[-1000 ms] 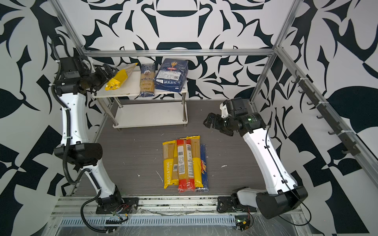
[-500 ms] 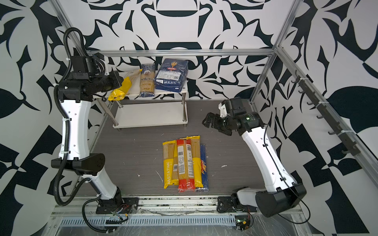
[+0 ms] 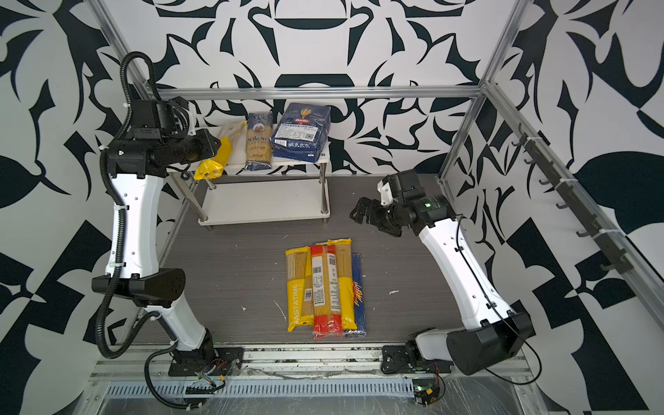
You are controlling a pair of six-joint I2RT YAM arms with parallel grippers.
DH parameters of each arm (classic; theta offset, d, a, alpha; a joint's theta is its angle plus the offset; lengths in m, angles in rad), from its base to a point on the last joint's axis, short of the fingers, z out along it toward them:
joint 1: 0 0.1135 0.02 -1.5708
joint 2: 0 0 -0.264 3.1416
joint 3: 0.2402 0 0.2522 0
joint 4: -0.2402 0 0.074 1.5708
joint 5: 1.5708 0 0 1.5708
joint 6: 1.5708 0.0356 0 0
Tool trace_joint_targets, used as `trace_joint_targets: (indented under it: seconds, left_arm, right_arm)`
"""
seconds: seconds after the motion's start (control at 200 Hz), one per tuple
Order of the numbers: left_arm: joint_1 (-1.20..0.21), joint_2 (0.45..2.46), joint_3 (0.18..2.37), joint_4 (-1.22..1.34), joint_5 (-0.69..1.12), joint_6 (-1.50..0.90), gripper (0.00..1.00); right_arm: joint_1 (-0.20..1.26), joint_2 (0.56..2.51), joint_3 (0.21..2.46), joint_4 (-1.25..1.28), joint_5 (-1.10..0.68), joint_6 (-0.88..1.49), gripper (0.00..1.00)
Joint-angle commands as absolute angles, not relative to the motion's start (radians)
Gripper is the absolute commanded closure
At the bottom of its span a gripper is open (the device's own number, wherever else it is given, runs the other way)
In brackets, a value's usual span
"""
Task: Arrange pasta packages on shelves
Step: Place the pasta bag on the shelf.
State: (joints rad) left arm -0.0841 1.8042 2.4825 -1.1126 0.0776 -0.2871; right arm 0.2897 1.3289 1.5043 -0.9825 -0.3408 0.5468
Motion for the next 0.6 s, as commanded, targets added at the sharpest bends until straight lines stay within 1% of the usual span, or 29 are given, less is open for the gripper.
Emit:
trace_joint_targets:
  seconds: [0.0,0.115,0.235,0.255,0.275,0.285,0.3,0.335,0.405,0.42,0.46,0.485,0.595]
  left_arm:
    - [-0.109,1.802,2.530,-1.111,-0.008,-0.261,1.00]
    - [-0.202,1.764,2.481,-1.077,-0.196,-0.103,1.00]
    - [-0.222,1.718,2.400,-1.001,-0.200,-0.060,1.00]
    - [-0.222,1.711,2.388,-0.988,-0.185,-0.060,0.96]
    - [-0.222,1.702,2.376,-0.974,-0.167,-0.058,0.88]
    - [-0.222,1.699,2.370,-0.965,-0.159,-0.058,0.82]
    - [-0.222,1.693,2.357,-0.954,-0.147,-0.058,0.76]
    - [-0.222,1.684,2.336,-0.931,-0.124,-0.062,0.67]
    - [-0.222,1.691,2.329,-0.931,-0.069,-0.064,0.42]
    - [-0.222,1.694,2.328,-0.935,-0.055,-0.065,0.38]
    - [-0.222,1.705,2.331,-0.943,-0.018,-0.071,0.29]
    - [-0.222,1.711,2.333,-0.946,0.004,-0.075,0.26]
    - [-0.222,1.728,2.340,-0.947,0.027,-0.106,0.21]
  right_arm:
    - [0.294,1.288,1.492,-0.964,-0.338,0.547,0.00]
    - [0.294,1.275,1.474,-0.963,-0.331,0.552,0.00]
    - [0.293,1.278,1.470,-0.958,-0.332,0.554,0.00]
    - [0.294,1.278,1.469,-0.955,-0.333,0.555,0.00]
    - [0.293,1.281,1.469,-0.955,-0.334,0.556,0.00]
    - [0.294,1.281,1.469,-0.953,-0.334,0.556,0.00]
    - [0.293,1.283,1.470,-0.953,-0.336,0.555,0.00]
    - [0.294,1.285,1.468,-0.952,-0.337,0.555,0.00]
    - [0.294,1.285,1.467,-0.953,-0.337,0.555,0.00]
    - [0.294,1.285,1.465,-0.953,-0.337,0.555,0.00]
    - [0.295,1.282,1.461,-0.952,-0.337,0.555,0.00]
    - [0.293,1.279,1.456,-0.950,-0.339,0.555,0.00]
    - [0.295,1.267,1.443,-0.951,-0.336,0.555,0.00]
